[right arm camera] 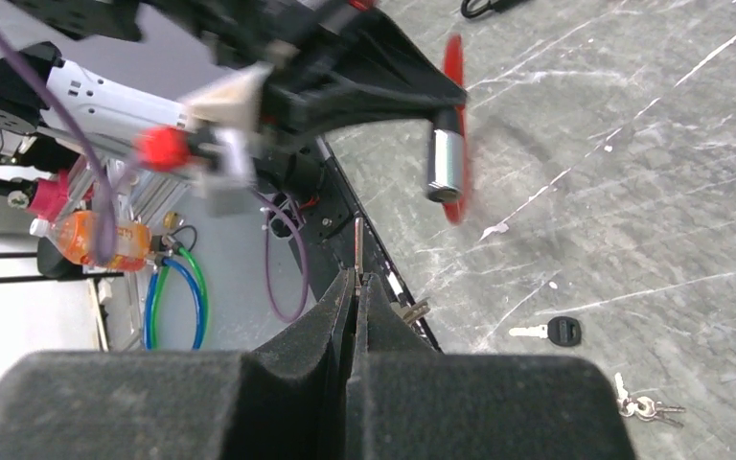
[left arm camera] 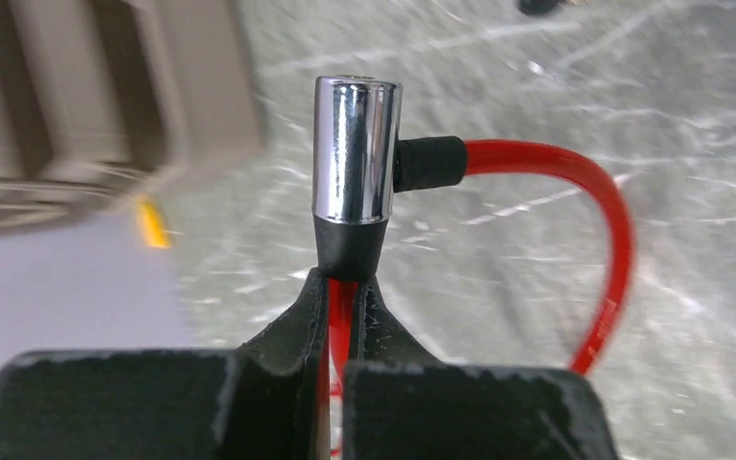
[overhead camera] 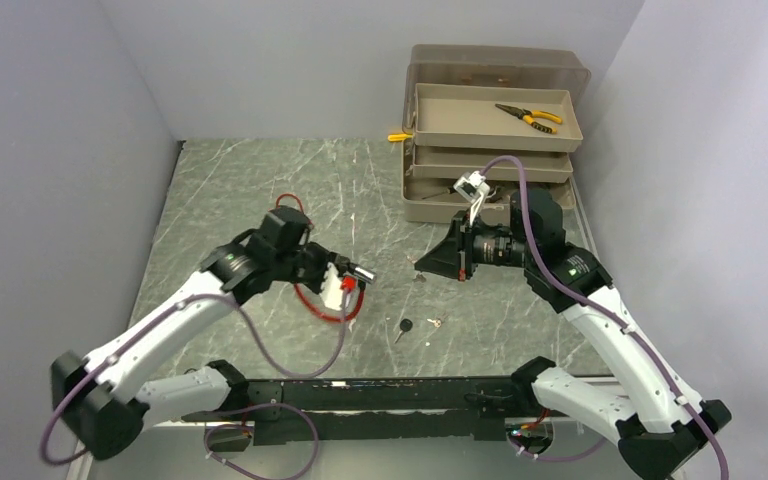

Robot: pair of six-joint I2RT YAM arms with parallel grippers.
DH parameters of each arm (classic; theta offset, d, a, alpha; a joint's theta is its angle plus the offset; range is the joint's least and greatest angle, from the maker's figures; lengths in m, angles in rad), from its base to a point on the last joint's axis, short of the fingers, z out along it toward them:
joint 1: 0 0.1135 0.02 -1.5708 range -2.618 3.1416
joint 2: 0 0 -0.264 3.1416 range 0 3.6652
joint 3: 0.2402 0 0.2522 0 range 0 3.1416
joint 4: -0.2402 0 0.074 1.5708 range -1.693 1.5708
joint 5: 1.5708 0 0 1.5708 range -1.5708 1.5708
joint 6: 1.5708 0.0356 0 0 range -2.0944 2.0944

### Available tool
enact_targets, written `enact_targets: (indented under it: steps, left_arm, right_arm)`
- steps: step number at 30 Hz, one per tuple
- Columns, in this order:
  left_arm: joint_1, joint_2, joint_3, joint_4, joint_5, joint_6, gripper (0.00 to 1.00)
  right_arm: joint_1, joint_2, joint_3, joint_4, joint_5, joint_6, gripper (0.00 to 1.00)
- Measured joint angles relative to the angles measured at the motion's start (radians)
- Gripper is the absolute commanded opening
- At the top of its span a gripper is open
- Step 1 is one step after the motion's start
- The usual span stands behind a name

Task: Unlock with the key
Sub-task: Unlock the lock.

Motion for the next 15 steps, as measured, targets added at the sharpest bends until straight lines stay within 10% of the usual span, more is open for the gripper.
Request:
enact_targets:
  steps: [15]
  left_arm:
    - [-0.016, -0.355, 0.080, -0.067, 0.043, 0.153, 0.00]
  right_arm:
    - [0.325, 0.159, 0.142, -0.210, 0.149, -0.090, 0.00]
